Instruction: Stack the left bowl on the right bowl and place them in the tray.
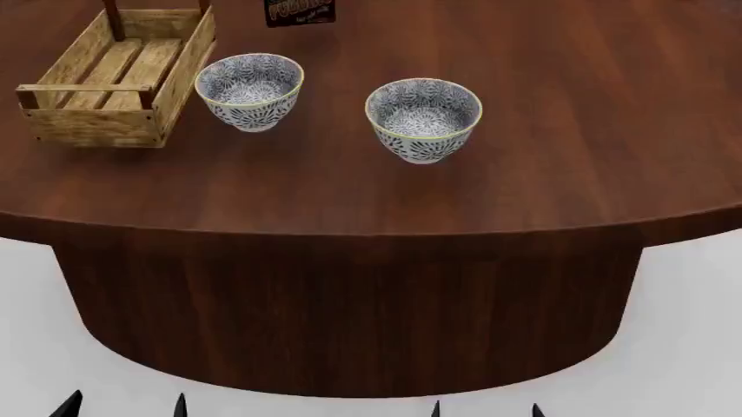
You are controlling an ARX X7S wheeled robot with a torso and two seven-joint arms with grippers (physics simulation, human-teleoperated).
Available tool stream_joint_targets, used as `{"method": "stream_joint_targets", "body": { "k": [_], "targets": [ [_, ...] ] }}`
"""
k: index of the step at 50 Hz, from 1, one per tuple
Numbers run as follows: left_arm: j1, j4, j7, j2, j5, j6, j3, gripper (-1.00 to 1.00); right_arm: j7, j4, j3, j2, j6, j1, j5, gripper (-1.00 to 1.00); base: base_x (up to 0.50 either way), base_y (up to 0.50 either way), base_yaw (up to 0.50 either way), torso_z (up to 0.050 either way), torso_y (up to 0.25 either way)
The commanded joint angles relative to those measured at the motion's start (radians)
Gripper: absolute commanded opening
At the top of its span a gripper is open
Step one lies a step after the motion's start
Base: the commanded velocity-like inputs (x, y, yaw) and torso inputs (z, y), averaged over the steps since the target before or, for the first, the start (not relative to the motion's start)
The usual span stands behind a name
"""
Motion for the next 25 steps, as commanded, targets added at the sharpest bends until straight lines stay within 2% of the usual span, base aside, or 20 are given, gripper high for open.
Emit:
{"method": "stream_joint_targets", "body": {
  "k": [1,17,25],
  "targets": [
    [0.000,0.000,-0.011,-0.010,-0.010,0.000,0.011,1.00,0.013,0.000,0.000,0.009,0.000,0.000,0.009,1.00,0.00,0.00,0.00,0.000,0.000],
    [0.004,0.023,-0.040,-0.050,-0.101,-0.012,0.045,1.00,0.051,-0.015,-0.058,0.054,-0.022,-0.009,0.061,1.00,0.00,0.00,0.00,0.000,0.000],
    [-0.001,0.218,-0.060,-0.072,-0.177,-0.124,0.029,1.00,0.080,-0.155,-0.065,0.078,0.061,-0.022,0.065,1.00,0.00,0.00,0.00,0.000,0.000]
  ]
}}
